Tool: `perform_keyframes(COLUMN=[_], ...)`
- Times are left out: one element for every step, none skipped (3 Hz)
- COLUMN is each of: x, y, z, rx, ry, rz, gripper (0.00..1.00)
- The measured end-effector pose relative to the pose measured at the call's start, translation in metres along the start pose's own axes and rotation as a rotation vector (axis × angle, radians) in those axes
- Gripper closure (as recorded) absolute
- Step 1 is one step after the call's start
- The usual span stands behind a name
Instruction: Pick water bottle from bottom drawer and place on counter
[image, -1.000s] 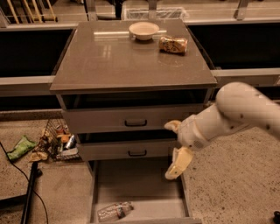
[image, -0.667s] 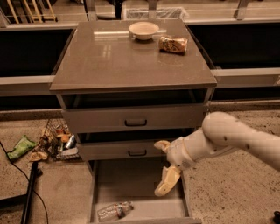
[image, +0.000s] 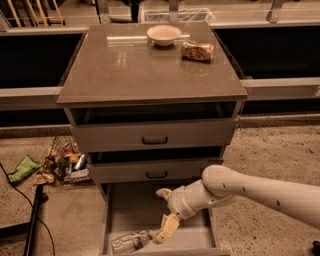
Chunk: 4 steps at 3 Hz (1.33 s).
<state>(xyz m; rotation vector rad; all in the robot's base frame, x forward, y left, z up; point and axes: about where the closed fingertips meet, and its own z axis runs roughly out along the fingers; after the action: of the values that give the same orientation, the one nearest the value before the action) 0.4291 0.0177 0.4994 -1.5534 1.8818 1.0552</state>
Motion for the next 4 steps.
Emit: perform_keyframes(x=[0.0, 0.016, 0.046, 0.079], y=[0.0, -0.021, -0.062, -0.105], z=[0.0, 0.024, 0.072, 0.142], rx=[0.0, -0.02, -0.02, -0.035], ry=[0.0, 0.014, 0.05, 0.055], rz=[0.0, 0.012, 0.009, -0.033], gripper=[0.0, 0.0, 0.0, 0.0])
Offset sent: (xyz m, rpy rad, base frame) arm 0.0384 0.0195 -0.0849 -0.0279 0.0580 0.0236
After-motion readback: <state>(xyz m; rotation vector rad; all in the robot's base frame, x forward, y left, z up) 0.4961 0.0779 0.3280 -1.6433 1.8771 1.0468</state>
